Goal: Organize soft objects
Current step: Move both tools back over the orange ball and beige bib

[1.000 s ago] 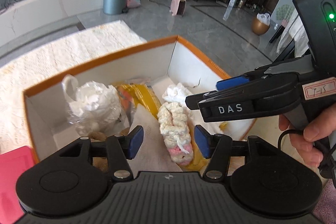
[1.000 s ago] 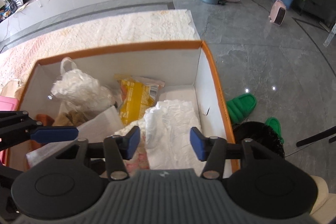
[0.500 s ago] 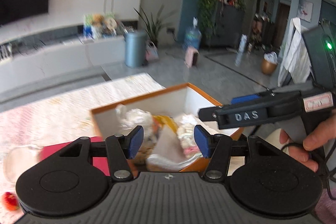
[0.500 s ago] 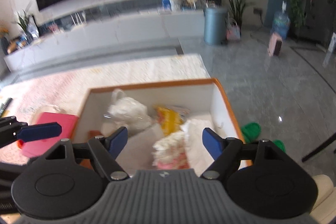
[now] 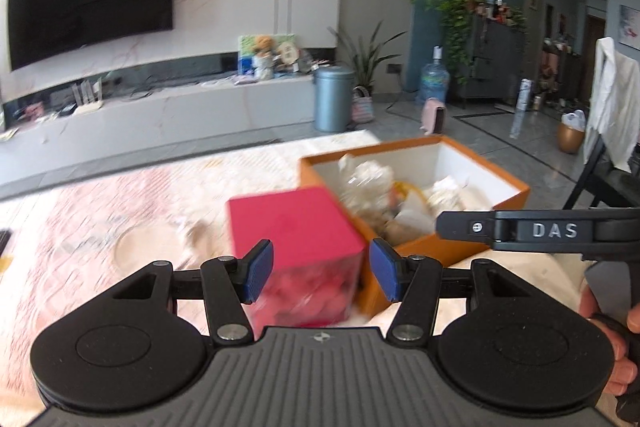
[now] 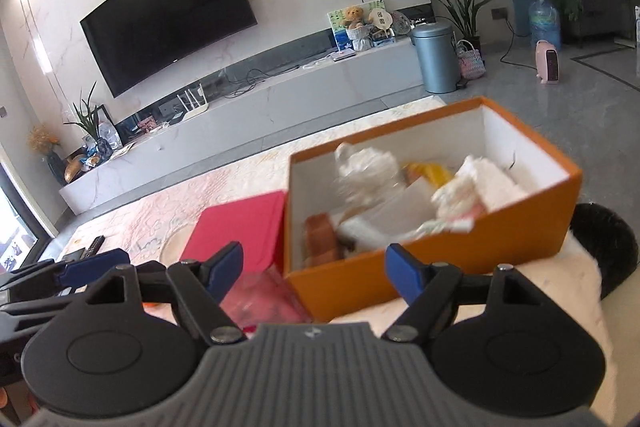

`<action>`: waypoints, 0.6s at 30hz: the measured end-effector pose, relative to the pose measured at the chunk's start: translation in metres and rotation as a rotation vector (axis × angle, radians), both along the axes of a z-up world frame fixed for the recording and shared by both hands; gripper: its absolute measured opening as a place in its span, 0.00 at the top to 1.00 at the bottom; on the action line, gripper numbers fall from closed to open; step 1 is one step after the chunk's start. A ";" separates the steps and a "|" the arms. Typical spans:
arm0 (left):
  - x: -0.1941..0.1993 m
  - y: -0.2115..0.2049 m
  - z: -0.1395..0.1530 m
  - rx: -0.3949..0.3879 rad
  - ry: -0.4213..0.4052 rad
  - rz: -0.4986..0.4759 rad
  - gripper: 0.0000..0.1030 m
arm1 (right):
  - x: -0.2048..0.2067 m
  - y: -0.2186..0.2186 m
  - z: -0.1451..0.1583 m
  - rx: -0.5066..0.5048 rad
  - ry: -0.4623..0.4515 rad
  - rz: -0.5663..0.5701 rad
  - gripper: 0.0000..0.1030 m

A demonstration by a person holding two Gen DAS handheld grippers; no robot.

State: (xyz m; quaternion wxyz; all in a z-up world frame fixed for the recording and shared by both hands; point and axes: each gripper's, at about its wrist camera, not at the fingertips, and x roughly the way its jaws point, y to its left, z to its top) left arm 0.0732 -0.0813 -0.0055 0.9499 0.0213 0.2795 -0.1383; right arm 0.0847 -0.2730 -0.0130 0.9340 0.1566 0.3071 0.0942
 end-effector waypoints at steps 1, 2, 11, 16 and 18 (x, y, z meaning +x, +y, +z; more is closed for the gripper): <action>-0.005 0.006 -0.002 0.001 0.006 0.013 0.37 | -0.006 0.007 -0.003 -0.004 -0.006 0.001 0.25; -0.007 0.010 -0.004 0.003 0.011 0.022 0.37 | -0.010 0.013 -0.006 -0.006 -0.009 0.001 0.25; -0.025 0.051 -0.023 0.007 0.066 0.077 0.37 | -0.032 0.073 -0.033 -0.097 0.026 0.110 0.25; -0.031 0.076 -0.030 -0.003 0.089 0.100 0.37 | -0.028 0.097 -0.039 -0.144 0.025 0.160 0.25; -0.031 0.086 -0.032 -0.012 0.097 0.116 0.37 | -0.026 0.107 -0.040 -0.164 0.020 0.182 0.25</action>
